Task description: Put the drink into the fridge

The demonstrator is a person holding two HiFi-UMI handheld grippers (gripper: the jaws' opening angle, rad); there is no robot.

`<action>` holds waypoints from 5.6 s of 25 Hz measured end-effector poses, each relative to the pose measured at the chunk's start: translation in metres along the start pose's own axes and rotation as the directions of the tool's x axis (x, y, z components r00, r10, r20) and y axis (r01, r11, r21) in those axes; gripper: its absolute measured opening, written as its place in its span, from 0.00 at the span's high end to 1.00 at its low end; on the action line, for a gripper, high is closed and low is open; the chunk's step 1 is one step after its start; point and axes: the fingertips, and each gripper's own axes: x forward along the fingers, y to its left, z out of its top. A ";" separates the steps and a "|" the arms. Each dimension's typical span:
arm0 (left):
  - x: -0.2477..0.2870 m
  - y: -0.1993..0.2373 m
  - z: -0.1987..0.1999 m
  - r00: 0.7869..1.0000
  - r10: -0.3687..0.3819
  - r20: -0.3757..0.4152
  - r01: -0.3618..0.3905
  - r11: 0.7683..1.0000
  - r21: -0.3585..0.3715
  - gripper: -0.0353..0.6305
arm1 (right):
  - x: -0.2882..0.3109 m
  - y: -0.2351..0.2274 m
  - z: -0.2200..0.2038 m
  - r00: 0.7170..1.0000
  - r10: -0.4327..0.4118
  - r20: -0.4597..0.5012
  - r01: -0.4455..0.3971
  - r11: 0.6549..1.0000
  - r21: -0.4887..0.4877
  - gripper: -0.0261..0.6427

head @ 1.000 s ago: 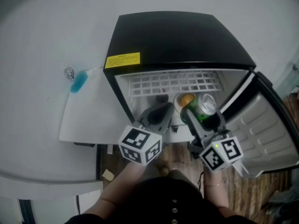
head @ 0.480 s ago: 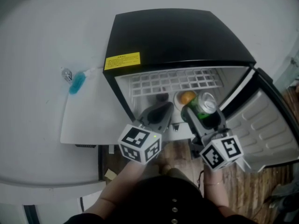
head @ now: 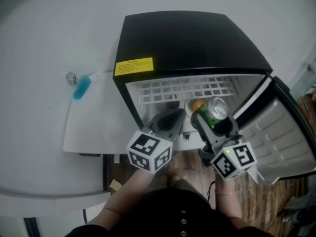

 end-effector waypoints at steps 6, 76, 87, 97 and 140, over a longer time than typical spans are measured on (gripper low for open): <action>0.002 0.004 0.001 1.000 -0.005 0.001 0.005 1.000 0.004 0.94 | 0.007 -0.001 -0.003 1.000 0.000 -0.012 0.000 1.000 -0.009 0.47; 0.030 0.023 0.008 0.999 -0.032 0.025 0.032 0.999 -0.008 0.94 | 0.107 -0.030 0.012 0.997 -0.007 -0.078 -0.011 0.974 -0.227 0.47; 0.024 0.024 0.008 0.999 -0.029 0.021 0.029 0.999 -0.013 0.94 | 0.097 -0.032 0.007 0.996 -0.022 -0.088 0.004 0.981 -0.196 0.47; 0.025 0.019 0.005 0.999 -0.051 0.011 0.051 0.998 -0.022 0.94 | 0.060 -0.037 0.020 0.997 -0.080 -0.024 0.074 0.980 -0.186 0.47; 0.028 0.016 0.007 0.998 -0.066 0.018 0.067 0.998 -0.019 0.94 | 0.055 -0.027 -0.014 0.994 -0.071 -0.085 0.053 0.978 -0.201 0.95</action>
